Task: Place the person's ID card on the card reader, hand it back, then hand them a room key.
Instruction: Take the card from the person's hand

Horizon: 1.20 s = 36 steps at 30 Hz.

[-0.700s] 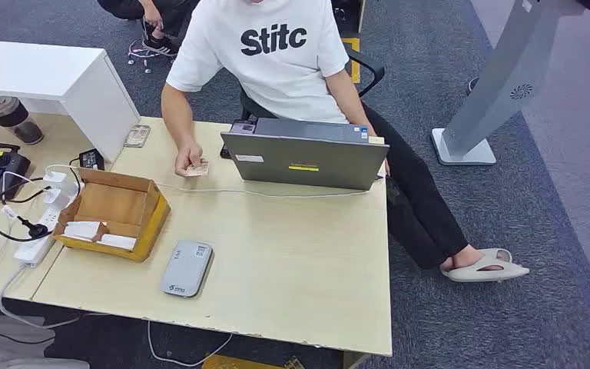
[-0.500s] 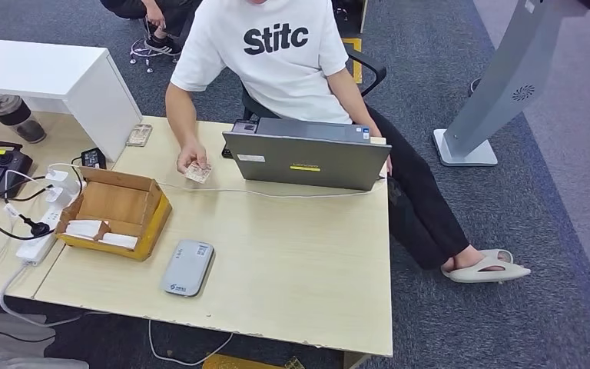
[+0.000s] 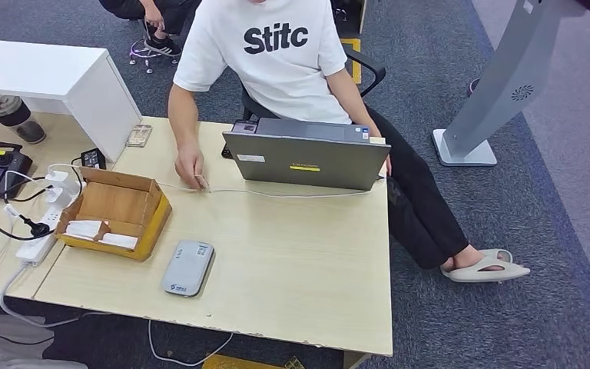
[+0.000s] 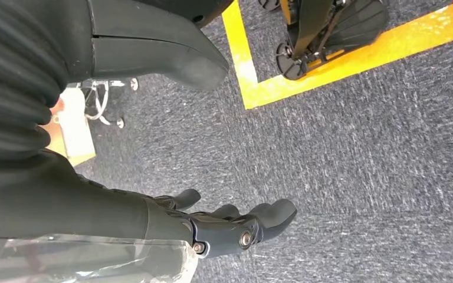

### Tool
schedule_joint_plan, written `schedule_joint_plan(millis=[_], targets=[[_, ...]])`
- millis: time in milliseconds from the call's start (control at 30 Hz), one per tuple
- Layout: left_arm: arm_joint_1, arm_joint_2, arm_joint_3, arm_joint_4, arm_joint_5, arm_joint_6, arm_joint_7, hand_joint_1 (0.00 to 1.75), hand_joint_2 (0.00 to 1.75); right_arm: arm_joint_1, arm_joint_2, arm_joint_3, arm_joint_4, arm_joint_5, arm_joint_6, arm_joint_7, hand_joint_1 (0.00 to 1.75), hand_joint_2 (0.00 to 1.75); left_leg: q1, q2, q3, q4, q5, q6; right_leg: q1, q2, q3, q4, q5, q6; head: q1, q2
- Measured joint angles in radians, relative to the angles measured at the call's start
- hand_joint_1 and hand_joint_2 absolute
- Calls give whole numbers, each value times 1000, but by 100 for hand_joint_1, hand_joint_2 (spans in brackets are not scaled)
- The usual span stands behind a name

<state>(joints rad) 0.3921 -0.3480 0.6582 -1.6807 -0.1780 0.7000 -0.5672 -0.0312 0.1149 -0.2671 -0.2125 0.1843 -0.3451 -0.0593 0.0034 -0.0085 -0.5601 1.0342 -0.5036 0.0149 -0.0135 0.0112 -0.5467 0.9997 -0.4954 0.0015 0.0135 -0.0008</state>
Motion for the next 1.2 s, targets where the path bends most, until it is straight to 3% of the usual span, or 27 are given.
schedule_joint_plan(millis=[300,567,733,933,1100,1200], targets=[[82,-6,-134,-211,-108,-17,-1,0,175,0,1,-16,0,9,-9,32,0,175,0,0,0,0,0,0,0,0,0,0,0,0,0,0],[115,-6,-194,-400,-257,-125,2,0,175,2,1,-18,0,54,-18,86,0,175,0,0,0,0,0,0,0,0,0,0,0,0,0,0],[69,10,-183,-435,-338,-238,65,0,175,2,1,-8,2,120,-16,149,0,175,0,0,0,0,0,-1,0,0,0,0,0,0,0,0],[-12,78,-168,-423,-446,-302,156,0,175,2,1,-1,2,143,15,158,0,175,0,0,1,0,1,-1,1,0,1,0,0,0,0,0],[-97,189,-169,-349,-536,-287,280,0,175,0,-2,12,2,177,34,178,0,175,1,0,1,0,1,-1,1,0,1,1,0,-1,0,0],[-133,244,-169,-297,-556,-273,309,0,175,-1,-4,17,2,181,39,182,0,175,1,0,1,0,1,-2,1,1,0,1,0,-1,-1,0]])
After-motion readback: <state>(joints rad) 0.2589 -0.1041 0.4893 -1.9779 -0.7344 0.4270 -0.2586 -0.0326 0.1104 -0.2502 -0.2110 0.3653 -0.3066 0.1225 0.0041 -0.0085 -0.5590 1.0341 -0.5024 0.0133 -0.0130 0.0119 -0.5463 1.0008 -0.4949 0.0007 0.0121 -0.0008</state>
